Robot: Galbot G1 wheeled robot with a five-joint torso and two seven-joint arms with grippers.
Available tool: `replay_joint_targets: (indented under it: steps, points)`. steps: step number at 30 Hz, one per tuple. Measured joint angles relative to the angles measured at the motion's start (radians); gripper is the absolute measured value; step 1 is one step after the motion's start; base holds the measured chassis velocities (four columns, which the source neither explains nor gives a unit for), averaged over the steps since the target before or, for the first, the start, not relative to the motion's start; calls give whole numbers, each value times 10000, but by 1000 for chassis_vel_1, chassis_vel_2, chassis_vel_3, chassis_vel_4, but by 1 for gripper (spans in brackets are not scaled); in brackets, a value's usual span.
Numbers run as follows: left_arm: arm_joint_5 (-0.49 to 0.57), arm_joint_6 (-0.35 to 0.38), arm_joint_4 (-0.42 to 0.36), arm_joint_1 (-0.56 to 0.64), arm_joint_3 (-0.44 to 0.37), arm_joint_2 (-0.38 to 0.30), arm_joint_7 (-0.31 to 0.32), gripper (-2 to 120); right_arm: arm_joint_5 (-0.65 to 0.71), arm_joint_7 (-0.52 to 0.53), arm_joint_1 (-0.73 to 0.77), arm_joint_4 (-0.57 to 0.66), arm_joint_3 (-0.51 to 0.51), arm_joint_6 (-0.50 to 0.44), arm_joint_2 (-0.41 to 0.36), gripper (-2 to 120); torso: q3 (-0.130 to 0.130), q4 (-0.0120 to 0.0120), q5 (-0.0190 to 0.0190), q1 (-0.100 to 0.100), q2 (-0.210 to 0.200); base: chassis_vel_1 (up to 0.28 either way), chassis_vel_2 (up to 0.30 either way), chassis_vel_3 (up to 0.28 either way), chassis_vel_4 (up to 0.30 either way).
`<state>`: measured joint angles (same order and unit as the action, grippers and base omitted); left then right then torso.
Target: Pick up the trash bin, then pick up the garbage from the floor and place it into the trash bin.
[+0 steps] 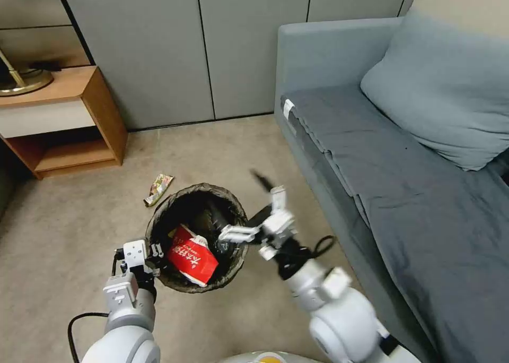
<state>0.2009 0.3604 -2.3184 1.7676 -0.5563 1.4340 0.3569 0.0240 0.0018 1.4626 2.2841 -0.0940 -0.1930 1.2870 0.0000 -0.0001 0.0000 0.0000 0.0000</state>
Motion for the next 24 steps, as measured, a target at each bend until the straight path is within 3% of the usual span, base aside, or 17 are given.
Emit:
replay_joint_targets:
  steps: [7,24]
  points:
    - [27,-322,41,32,-219,-15,-40,0,-320,810,1481,-674,-1093,-891,522,100,0,0,1,0,0,0,0,0,0]
    - [258,-420,-35,80,-199,2,-33,0,-568,812,1459,-1369,-888,-1252,899,100,0,0,0,0,0,0,0,0,0]
